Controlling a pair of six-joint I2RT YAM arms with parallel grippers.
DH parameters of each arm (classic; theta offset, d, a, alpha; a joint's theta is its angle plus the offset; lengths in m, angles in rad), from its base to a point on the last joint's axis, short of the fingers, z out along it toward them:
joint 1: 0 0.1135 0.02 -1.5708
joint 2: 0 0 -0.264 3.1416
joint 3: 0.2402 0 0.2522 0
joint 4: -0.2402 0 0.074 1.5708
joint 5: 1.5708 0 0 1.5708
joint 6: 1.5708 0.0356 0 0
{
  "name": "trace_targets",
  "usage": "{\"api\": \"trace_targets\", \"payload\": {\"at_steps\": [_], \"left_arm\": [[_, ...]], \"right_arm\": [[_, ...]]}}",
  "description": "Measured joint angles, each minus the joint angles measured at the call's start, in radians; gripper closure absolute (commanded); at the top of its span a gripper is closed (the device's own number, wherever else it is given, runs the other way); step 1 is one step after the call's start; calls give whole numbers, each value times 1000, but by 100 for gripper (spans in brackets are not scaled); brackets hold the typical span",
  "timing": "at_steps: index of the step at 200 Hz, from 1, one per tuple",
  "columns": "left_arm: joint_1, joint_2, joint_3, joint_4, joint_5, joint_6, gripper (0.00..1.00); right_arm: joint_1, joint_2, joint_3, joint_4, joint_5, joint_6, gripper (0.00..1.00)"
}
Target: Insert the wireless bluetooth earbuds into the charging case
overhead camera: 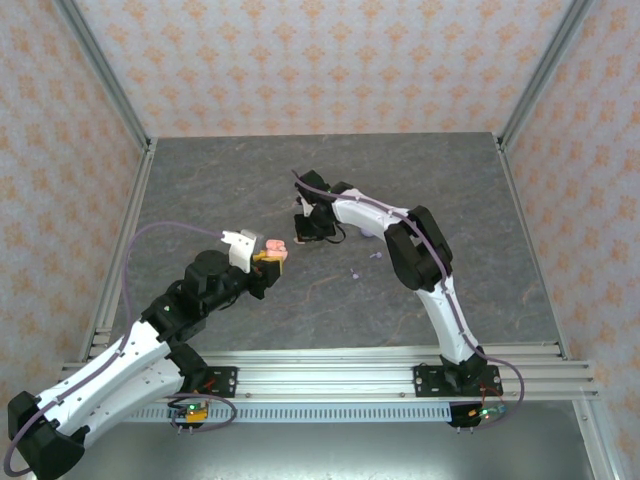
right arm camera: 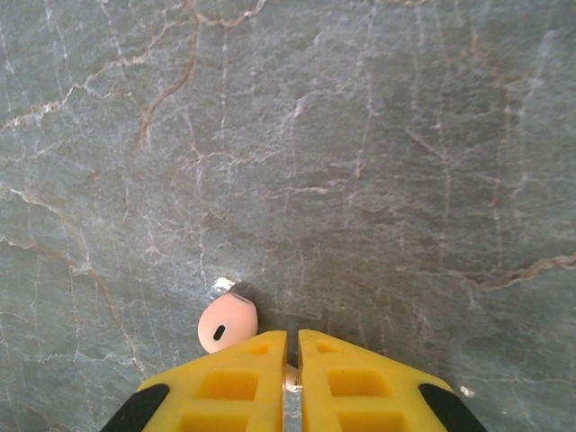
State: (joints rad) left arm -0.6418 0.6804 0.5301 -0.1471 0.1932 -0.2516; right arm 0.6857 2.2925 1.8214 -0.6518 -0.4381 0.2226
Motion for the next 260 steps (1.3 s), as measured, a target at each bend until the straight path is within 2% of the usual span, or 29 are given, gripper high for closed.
{"api": "trace_targets", "payload": {"at_steps": [72, 174, 260], "left_arm": [[0, 0, 0, 0, 0, 0, 73], [0, -22, 0, 0, -1, 0, 73], [0, -22, 0, 0, -5, 0, 73]], "right_arm": [[32, 0, -2, -7, -11, -16, 83], [41, -1, 5, -10, -37, -48, 63], [56, 8, 114, -64, -15, -62, 61]]}}
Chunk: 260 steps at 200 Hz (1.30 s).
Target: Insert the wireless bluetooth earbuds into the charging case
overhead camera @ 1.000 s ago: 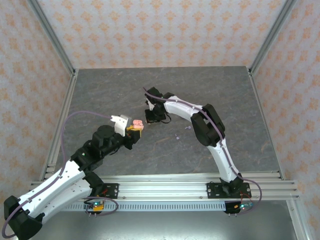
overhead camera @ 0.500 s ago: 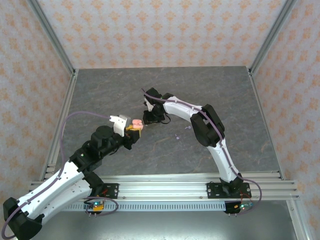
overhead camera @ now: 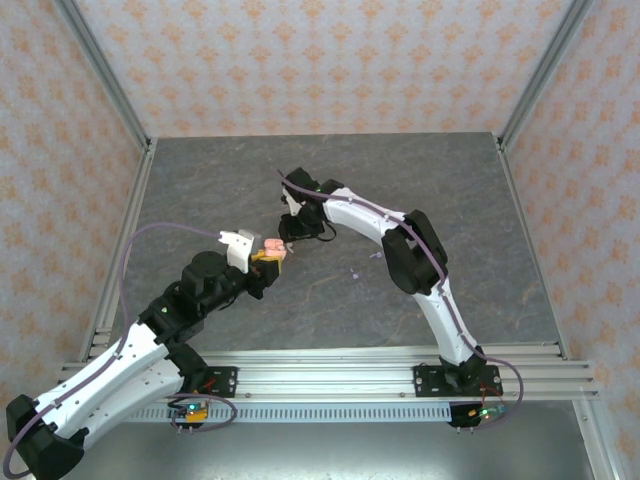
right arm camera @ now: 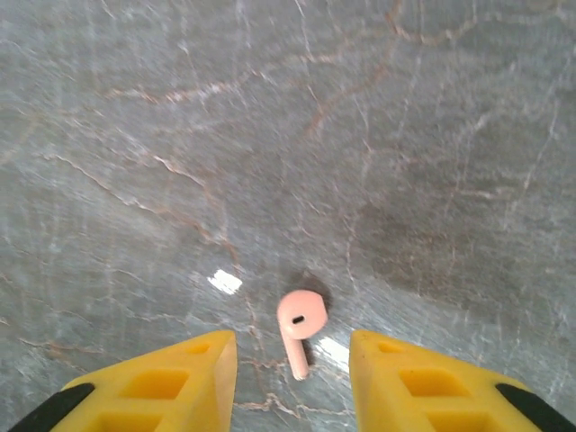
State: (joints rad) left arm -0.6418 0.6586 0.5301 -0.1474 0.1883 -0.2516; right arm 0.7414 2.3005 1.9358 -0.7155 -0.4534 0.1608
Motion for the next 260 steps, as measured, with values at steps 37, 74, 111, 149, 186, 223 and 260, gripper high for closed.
{"api": "trace_targets", "payload": {"at_steps": [37, 74, 111, 149, 186, 223, 260], "left_arm": [[0, 0, 0, 0, -9, 0, 73], [0, 0, 0, -3, -11, 0, 73], [0, 0, 0, -3, -11, 0, 74], [0, 0, 0, -3, -11, 0, 73], [0, 0, 0, -3, -11, 0, 73], [0, 0, 0, -3, -11, 0, 73], [0, 0, 0, -3, -11, 0, 73]], "right_arm": [[19, 35, 46, -19, 31, -5, 61], [33, 76, 54, -55, 68, -6, 61], [42, 83, 85, -77, 99, -9, 61], [64, 115, 128, -100, 142, -8, 61], [76, 136, 173, -132, 173, -9, 62], [93, 160, 211, -163, 238, -9, 66], [101, 162, 211, -168, 285, -9, 75]]}}
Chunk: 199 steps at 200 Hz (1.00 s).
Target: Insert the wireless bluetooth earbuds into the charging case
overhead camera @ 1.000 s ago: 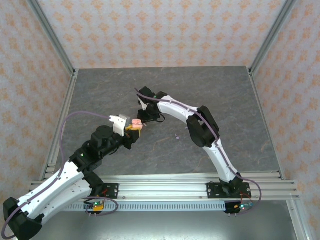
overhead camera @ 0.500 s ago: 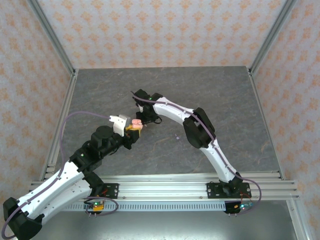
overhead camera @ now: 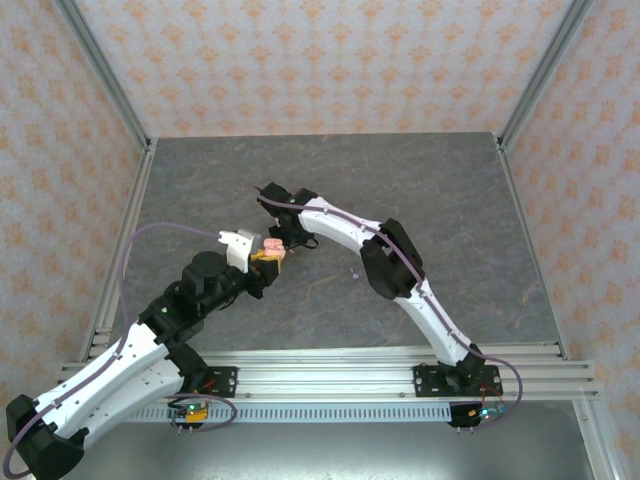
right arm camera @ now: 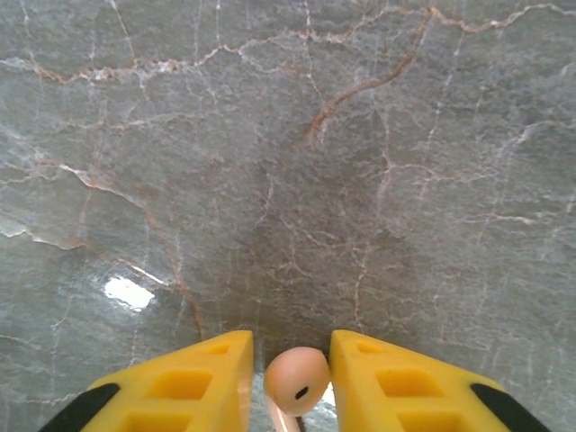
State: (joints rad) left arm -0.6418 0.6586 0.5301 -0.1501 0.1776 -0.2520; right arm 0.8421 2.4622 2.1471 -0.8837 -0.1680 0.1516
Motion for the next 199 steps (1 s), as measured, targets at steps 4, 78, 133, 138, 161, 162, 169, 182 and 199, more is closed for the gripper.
{"api": "trace_targets", "payload": {"at_steps": [4, 78, 133, 138, 161, 162, 169, 182, 199], "left_arm": [[0, 0, 0, 0, 0, 0, 73], [0, 0, 0, 0, 0, 0, 73], [0, 0, 0, 0, 0, 0, 73], [0, 0, 0, 0, 0, 0, 73], [0, 8, 0, 1, 0, -1, 73], [0, 9, 0, 1, 0, 0, 73], [0, 13, 0, 2, 0, 0, 73], [0, 19, 0, 2, 0, -1, 73], [0, 23, 0, 2, 1, 0, 73]], "right_arm": [[0, 0, 0, 0, 3, 1, 75], [-6, -48, -92, 64, 20, 37, 80], [-112, -191, -335, 146, 13, 74, 80], [-124, -202, -351, 146, 16, 74, 80], [-161, -233, -403, 151, 36, 76, 80], [-162, -234, -406, 152, 39, 76, 80], [-167, -240, -414, 151, 48, 76, 79], [-174, -245, -424, 151, 64, 75, 79], [-173, -250, -432, 152, 75, 71, 77]]}}
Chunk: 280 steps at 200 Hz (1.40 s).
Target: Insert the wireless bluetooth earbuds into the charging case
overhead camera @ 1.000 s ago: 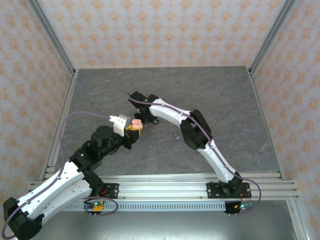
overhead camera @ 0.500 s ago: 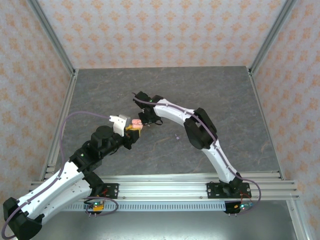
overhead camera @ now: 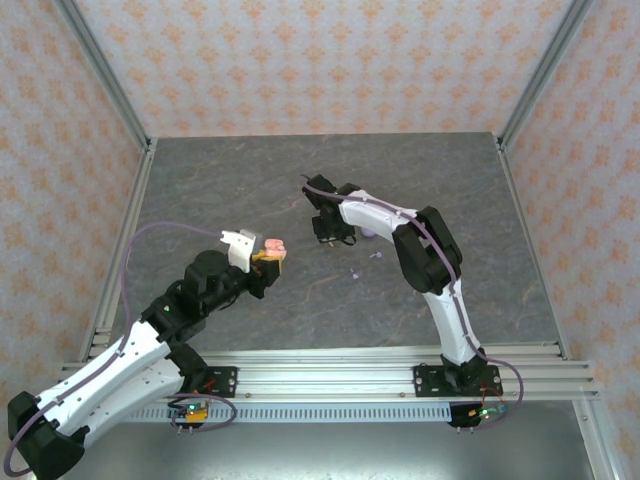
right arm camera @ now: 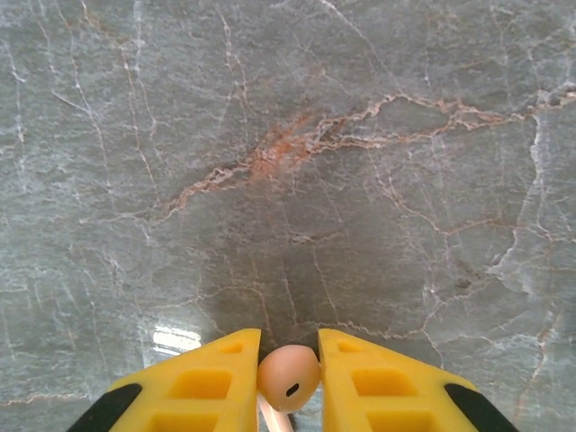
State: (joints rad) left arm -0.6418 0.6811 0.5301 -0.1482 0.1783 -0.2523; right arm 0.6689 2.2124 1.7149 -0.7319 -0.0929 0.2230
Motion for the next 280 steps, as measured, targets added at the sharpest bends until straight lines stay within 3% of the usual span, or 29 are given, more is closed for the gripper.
{"api": "trace_targets", "payload": {"at_steps": [50, 211, 280], "left_arm": [[0, 11, 0, 3, 0, 0, 73], [0, 24, 0, 4, 0, 0, 73], [0, 24, 0, 4, 0, 0, 73]], "right_arm": [[-1, -3, -9, 3, 0, -18, 68], [-18, 71, 134, -155, -60, -93, 69], [-34, 78, 148, -172, -93, -93, 76]]}}
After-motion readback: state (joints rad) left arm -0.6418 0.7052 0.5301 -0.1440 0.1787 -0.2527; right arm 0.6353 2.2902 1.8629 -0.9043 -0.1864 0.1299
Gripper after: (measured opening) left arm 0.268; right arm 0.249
